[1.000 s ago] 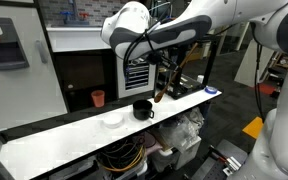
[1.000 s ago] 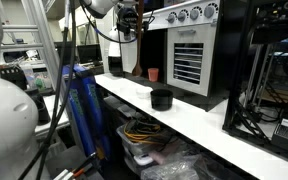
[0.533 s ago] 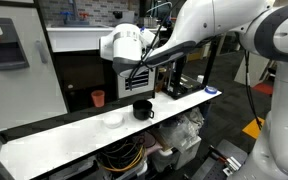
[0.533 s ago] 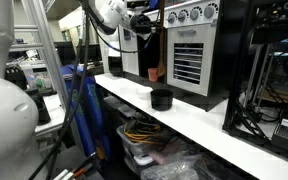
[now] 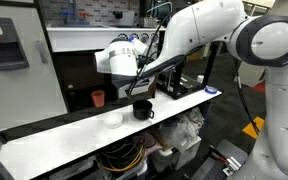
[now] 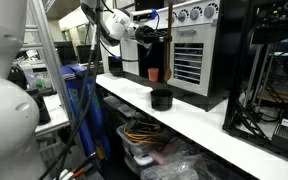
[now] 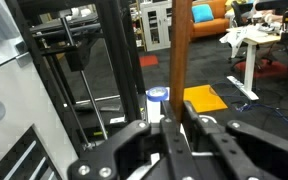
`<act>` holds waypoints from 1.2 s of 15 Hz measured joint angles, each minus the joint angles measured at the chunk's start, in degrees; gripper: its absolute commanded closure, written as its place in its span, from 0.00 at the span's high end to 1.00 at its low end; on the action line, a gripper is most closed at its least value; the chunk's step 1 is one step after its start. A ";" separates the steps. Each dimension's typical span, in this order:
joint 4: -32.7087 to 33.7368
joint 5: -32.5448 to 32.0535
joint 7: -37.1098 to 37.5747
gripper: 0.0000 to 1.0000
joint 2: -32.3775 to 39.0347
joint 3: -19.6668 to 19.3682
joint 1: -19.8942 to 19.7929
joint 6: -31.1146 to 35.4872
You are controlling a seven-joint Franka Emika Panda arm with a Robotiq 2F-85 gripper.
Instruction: Put the cup on the cabinet then use the wooden spoon to mix in the black mug
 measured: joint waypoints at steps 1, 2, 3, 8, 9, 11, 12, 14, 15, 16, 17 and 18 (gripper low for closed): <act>0.15 -0.22 0.00 0.04 0.40 0.05 0.34 0.25; 0.21 -0.28 0.00 0.04 0.69 0.10 0.70 0.47; 0.26 -0.28 0.00 0.04 0.92 0.16 1.10 0.59; 0.26 -0.28 0.08 0.04 1.85 0.52 2.56 1.08; 0.26 -0.28 0.12 0.04 2.12 0.52 2.66 1.28; 0.25 -0.28 0.25 0.04 2.58 0.50 2.67 1.73; 0.25 -0.28 0.33 0.04 2.82 0.46 2.65 1.93; 0.26 -0.28 0.41 0.04 3.53 0.40 2.61 2.25; 0.26 -0.28 0.48 0.04 3.93 0.36 2.60 2.40; 0.27 -0.28 0.50 0.04 4.34 0.36 2.60 2.49; 0.32 -0.26 0.50 0.14 4.78 0.36 2.60 2.54; 0.31 -0.26 0.50 0.14 5.09 0.36 2.62 2.49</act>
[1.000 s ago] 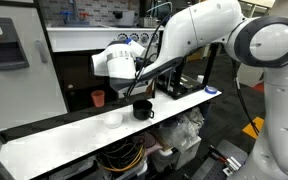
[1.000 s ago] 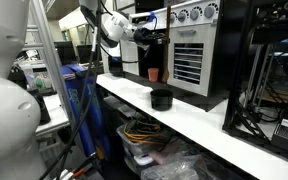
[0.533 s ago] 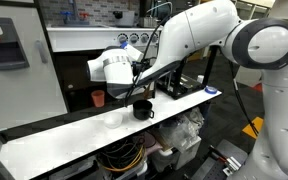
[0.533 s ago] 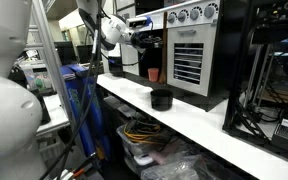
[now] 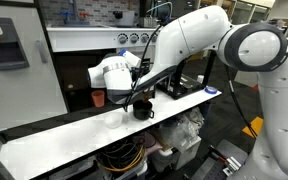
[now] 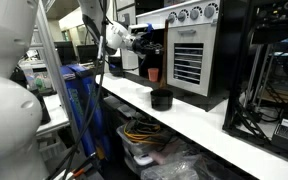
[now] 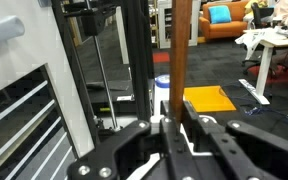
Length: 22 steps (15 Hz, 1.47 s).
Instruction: Put the cup on the cabinet then use the wooden spoon to mix in the black mug
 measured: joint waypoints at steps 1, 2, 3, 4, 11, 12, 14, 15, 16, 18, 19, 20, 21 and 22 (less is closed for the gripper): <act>0.00 0.00 0.00 0.14 0.06 0.00 0.04 -0.03; 0.00 0.00 0.00 0.14 0.02 0.02 0.07 -0.05; 0.01 0.00 0.00 0.14 -0.01 0.03 0.07 -0.05; 0.00 0.00 0.00 0.14 -0.01 0.03 0.07 -0.05; 0.00 0.00 0.00 0.04 -0.01 0.04 0.08 -0.06; 0.00 0.03 0.00 0.04 0.00 0.04 0.08 -0.05; -0.04 0.03 0.00 0.04 0.16 0.04 0.08 0.03; -0.07 0.03 0.01 0.04 0.32 0.04 0.08 0.15; -0.08 0.03 0.06 0.04 0.53 0.04 0.08 0.30; -0.08 -0.01 0.30 0.04 1.20 0.03 0.07 0.79; -0.09 -0.03 0.43 0.04 1.60 0.02 0.07 1.14; -0.09 -0.08 0.49 0.04 1.96 0.01 0.07 1.40; -0.09 -0.13 0.53 0.04 2.30 0.01 0.07 1.59; -0.09 -0.23 0.55 0.04 2.64 0.01 0.07 1.72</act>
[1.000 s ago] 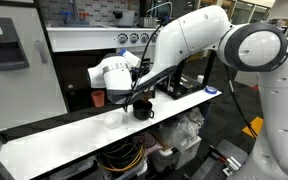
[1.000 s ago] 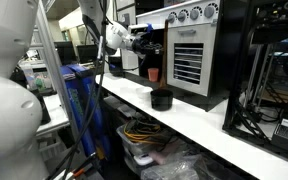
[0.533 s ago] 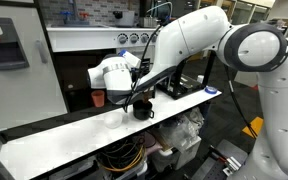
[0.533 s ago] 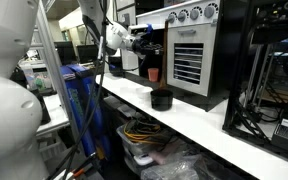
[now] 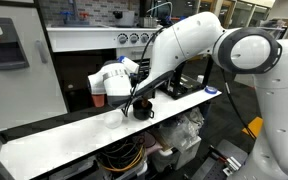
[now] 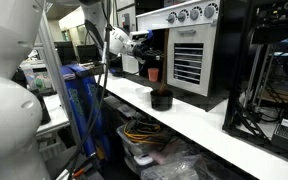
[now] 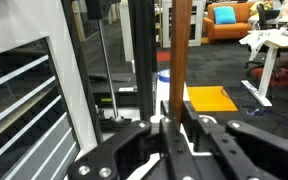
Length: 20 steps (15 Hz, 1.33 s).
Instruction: Put the cup on the cabinet then use the wooden spoon to mix in the black mug
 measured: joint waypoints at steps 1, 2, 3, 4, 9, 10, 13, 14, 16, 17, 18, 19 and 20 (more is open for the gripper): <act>0.00 -0.19 0.03 0.04 0.36 0.00 0.00 0.10; 0.00 -0.40 0.04 0.04 0.67 0.00 0.01 0.17; -0.01 -0.58 0.04 0.04 0.94 0.00 0.01 0.22; 0.00 -0.78 0.04 0.04 1.24 0.00 0.02 0.25; -0.11 -1.07 0.10 0.04 3.02 0.00 0.01 0.45; -0.12 -1.11 0.20 0.04 3.51 -0.02 0.01 0.55; -0.12 -1.49 0.47 0.04 4.73 -0.03 0.01 0.77; -0.12 -1.68 0.49 0.04 5.03 -0.04 0.02 0.80; -0.12 -2.06 0.49 0.04 5.34 -0.04 0.02 0.80; -0.12 -2.28 0.49 0.04 5.41 -0.05 0.02 0.80; -0.15 -2.59 0.49 0.04 5.45 -0.06 0.02 0.80; -0.20 -2.97 0.49 0.04 5.47 -0.08 0.02 0.80; -0.28 -3.39 0.48 0.04 5.48 -0.14 0.02 0.77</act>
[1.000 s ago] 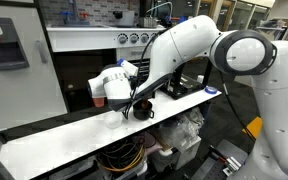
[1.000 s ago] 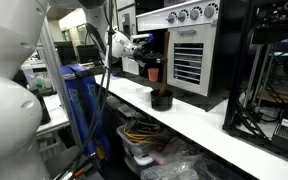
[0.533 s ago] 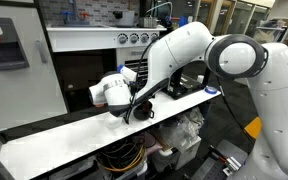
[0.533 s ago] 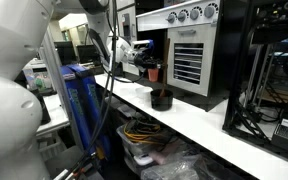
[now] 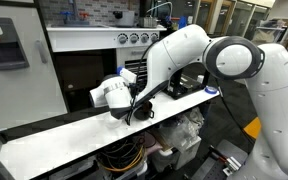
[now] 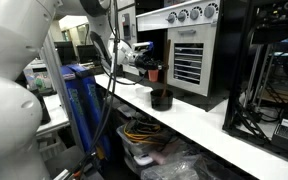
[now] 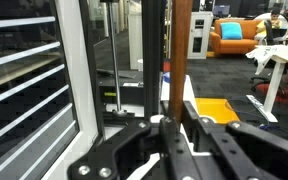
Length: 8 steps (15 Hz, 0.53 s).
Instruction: Put the cup on the cabinet then use the wooden spoon to mix in the black mug
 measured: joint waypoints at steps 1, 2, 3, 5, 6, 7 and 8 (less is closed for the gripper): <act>-0.12 -0.41 0.00 0.04 0.00 -0.10 0.00 -0.04; -0.26 -0.73 0.00 0.04 0.02 -0.27 0.00 -0.04; -0.36 -0.91 0.00 0.04 0.09 -0.49 -0.01 -0.04; -0.44 -0.94 0.00 0.04 0.53 -0.83 -0.04 -0.04; -0.47 -0.94 0.02 0.04 0.89 -0.97 -0.04 -0.04; -0.50 -0.94 0.04 0.04 1.25 -1.03 -0.04 -0.04; -0.51 -0.94 0.09 0.04 1.60 -1.04 -0.04 -0.04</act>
